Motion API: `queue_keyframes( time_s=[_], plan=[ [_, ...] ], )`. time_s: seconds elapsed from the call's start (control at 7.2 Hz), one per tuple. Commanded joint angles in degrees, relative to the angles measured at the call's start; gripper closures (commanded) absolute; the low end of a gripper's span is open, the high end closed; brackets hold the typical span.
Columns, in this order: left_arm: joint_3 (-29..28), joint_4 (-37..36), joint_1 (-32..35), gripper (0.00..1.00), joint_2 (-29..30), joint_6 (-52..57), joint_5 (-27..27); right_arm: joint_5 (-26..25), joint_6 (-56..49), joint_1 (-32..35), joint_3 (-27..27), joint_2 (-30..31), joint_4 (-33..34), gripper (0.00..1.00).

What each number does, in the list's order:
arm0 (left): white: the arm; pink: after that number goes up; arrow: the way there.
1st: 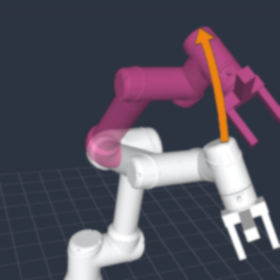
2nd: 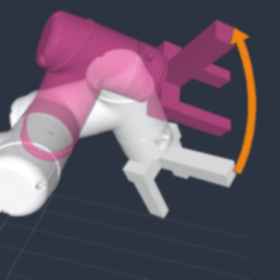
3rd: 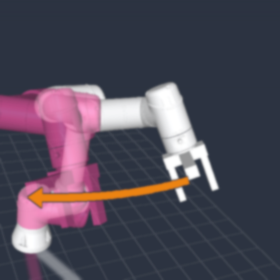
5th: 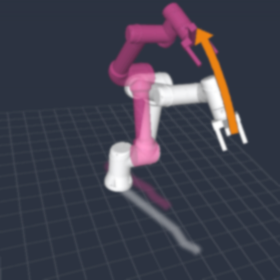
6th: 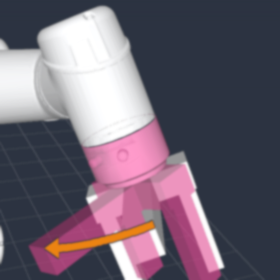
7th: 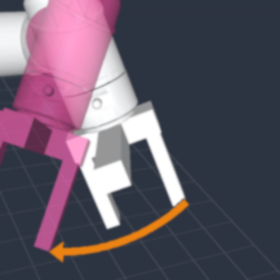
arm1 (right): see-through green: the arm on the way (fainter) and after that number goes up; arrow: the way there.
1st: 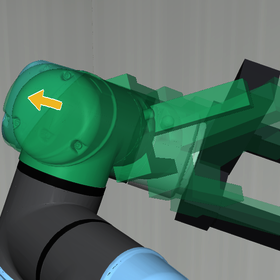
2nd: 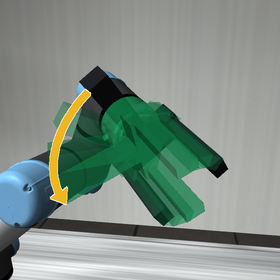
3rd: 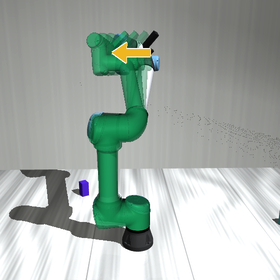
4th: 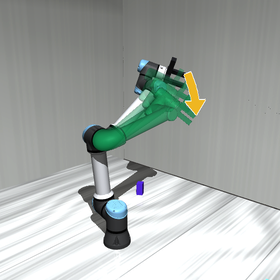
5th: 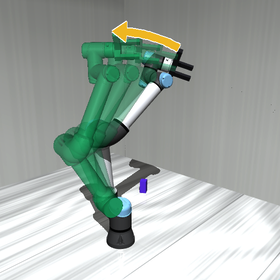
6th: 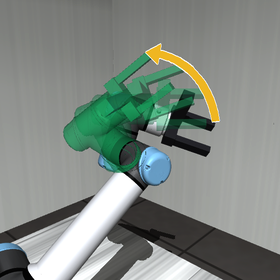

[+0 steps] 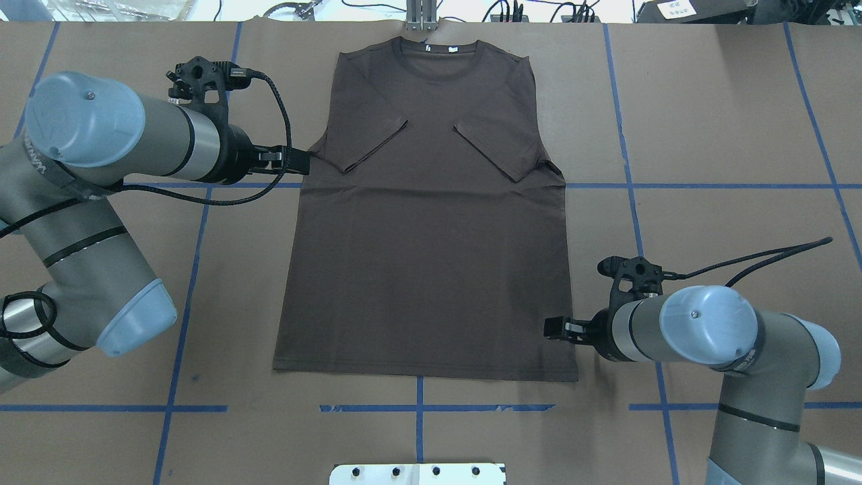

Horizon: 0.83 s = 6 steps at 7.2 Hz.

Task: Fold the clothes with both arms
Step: 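Move the right gripper to the hem corner nearest the robot while the left gripper withdraws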

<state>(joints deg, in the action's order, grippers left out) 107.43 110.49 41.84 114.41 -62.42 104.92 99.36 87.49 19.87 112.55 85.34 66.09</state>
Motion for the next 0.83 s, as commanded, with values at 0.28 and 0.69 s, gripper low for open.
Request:
queue_keyframes(
  time_s=[0.28, 0.69],
  plan=[
    [0.23, -0.01, -0.10, 0.00, 0.20, -0.07, 0.02, -0.49, 1.18, -3.43, 0.83, -3.24, 8.18, 0.00],
    [0.06, -0.01, -0.18, 0.00, 0.29, -0.07, 0.02, -0.05, 1.89, -3.96, 0.83, -3.07, 8.18, 0.05]
  ],
)
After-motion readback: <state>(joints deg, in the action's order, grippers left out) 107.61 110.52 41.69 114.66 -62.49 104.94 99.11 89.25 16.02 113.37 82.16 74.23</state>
